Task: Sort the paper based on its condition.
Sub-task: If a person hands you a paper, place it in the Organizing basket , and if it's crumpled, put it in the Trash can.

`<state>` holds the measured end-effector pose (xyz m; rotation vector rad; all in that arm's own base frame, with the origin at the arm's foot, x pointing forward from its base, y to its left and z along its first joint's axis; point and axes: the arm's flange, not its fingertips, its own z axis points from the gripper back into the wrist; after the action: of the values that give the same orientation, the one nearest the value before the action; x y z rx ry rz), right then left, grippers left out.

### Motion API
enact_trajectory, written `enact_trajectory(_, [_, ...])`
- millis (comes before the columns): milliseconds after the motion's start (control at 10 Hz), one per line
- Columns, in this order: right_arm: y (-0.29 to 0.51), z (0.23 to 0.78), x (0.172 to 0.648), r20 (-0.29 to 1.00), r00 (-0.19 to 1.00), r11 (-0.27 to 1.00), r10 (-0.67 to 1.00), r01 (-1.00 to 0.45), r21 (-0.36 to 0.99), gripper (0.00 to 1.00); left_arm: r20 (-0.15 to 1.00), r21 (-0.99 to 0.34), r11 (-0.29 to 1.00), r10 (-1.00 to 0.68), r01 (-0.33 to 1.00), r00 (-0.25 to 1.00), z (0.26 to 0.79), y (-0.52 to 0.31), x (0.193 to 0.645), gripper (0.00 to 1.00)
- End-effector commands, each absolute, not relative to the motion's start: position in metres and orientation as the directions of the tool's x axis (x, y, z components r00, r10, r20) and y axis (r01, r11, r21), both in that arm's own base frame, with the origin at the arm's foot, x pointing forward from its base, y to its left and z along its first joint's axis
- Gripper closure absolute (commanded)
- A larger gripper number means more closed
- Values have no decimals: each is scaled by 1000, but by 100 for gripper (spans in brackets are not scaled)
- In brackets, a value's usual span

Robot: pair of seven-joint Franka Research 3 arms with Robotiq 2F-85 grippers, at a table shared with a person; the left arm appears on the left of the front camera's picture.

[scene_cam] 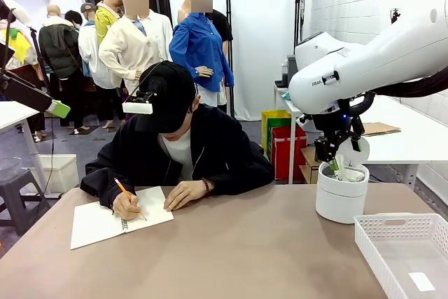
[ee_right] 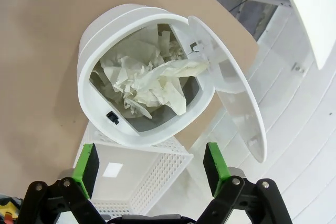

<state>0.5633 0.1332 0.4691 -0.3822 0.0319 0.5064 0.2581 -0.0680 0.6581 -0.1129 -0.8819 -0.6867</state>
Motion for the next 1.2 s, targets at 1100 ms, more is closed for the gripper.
enact_trajectory(1100, [181, 508, 464, 152, 616, 634, 773, -756, -161, 0, 743, 181, 784, -505, 594, 439, 658, -67, 258, 0])
